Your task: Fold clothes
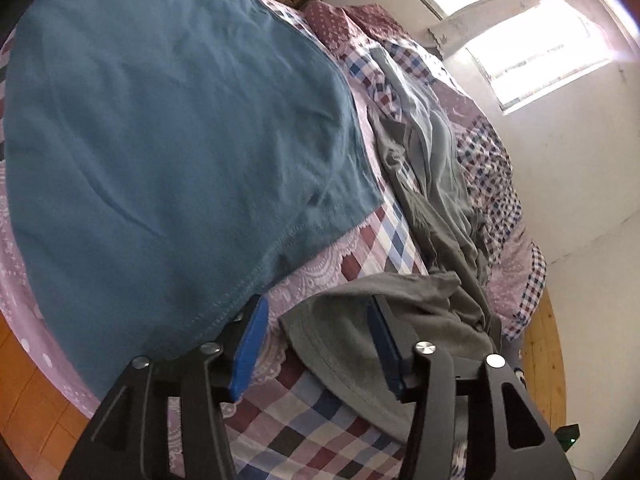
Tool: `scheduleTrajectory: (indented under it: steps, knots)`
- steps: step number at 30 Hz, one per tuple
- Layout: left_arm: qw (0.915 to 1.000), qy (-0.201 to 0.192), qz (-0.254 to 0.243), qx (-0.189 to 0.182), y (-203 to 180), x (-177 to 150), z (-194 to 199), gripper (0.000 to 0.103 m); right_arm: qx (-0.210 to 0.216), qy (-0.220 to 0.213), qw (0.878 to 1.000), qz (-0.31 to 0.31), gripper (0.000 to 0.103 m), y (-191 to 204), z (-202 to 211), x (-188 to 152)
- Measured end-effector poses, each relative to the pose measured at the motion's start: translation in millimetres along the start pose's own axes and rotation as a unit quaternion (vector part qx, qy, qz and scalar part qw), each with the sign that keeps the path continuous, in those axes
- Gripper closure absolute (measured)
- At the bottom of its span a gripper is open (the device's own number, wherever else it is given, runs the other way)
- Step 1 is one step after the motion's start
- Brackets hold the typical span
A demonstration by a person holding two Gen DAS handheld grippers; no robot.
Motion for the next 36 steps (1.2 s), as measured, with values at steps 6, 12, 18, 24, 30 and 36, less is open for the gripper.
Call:
scheduleTrajectory:
  steps: [6,12,18,24,30,36]
  knots:
    - [0.9987,0.021,-0.047,0.004,-21.0,-6.6,-9.4,0.044,-0.053,-0.059,0.994,-0.08,0.103,-61.9,82.5,5.0]
    - [0.9922,0.068,-0.105,-0.005,-53.2,-25.7,-25.1,0.043,-0.07,-0.016,0.993,-0.094,0.103,-89.8,109.5,-20.3]
    - [0.9666,0.135,-0.218,0.004,-99.5,-72.6,-41.2,0.043,-0.091,0.011,0.992,-0.082,0.102,-101.8,105.3,-32.8]
    - [0.9358,0.184,-0.295,0.057,-109.7,-121.0,-47.0,0.043,-0.082,0.008,0.992,-0.096,0.102,-112.0,102.9,-34.9]
    - [0.9147,0.218,-0.32,0.118,-104.5,-150.4,-65.7,0.043,-0.079,0.013,0.993,-0.085,0.102,-107.9,92.6,-31.6]
    - [0.9308,0.179,-0.309,0.078,-114.3,-147.8,-50.8,0.099,-0.09,0.011,0.993,-0.079,0.102,-109.0,97.6,-32.6]
Point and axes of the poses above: each gripper's, at about its wrist camera, not at the fingertips, and z roughly against the way its jaws point, y to its left, x to its top, the point moved 4 cm from there along -z, roughly the way its jaws point, and after that the axes turned 1 degree about y, right-handed, at the moved point
